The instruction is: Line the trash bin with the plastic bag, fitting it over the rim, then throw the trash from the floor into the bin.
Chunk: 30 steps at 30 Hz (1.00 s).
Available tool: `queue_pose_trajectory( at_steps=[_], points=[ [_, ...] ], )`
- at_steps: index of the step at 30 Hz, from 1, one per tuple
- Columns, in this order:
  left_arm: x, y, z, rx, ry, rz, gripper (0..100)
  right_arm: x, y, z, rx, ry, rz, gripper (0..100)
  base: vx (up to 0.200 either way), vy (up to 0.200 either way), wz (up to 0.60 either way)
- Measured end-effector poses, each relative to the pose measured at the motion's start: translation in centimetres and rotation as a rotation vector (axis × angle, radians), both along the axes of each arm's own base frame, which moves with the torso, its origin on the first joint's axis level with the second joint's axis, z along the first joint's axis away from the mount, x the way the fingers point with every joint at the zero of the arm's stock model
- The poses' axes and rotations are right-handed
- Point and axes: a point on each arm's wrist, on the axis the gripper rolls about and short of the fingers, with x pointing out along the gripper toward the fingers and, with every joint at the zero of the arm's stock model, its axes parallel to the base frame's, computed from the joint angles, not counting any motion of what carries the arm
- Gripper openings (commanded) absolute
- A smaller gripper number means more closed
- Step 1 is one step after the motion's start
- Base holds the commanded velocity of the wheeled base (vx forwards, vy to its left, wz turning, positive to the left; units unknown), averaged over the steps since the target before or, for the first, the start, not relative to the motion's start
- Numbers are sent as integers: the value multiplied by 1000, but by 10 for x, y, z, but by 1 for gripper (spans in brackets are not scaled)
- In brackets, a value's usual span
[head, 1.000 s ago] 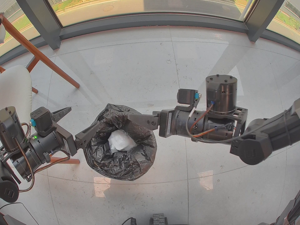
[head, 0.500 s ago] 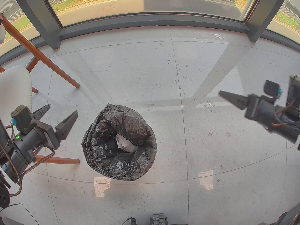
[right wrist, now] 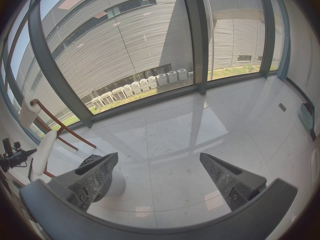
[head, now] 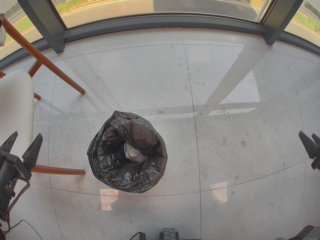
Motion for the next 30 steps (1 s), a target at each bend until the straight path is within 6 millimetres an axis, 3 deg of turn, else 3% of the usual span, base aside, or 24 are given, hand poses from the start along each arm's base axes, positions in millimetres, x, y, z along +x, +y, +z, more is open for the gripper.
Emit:
queue_pose_trajectory(
  at_steps=[10, 19, 25, 30],
  points=[
    [-53, 16, -39, 30, 167, 127, 100, -49, -8, -47, -57, 52, -98, 100, 0, 0, 0],
    [-97, 25, -71, 21, 217, 221, 100, -93, -7, -83, -168, 61, -55, 100, 0, 0, 0],
    [-117, 25, -98, 10, 242, 234, 100, -109, -8, -93, -208, -10, -77, 100, 0, 0, 0],
    [-121, 23, -99, -9, 147, 226, 100, -114, -9, -99, -229, -17, -103, 100, 0, 0, 0]
  ],
)
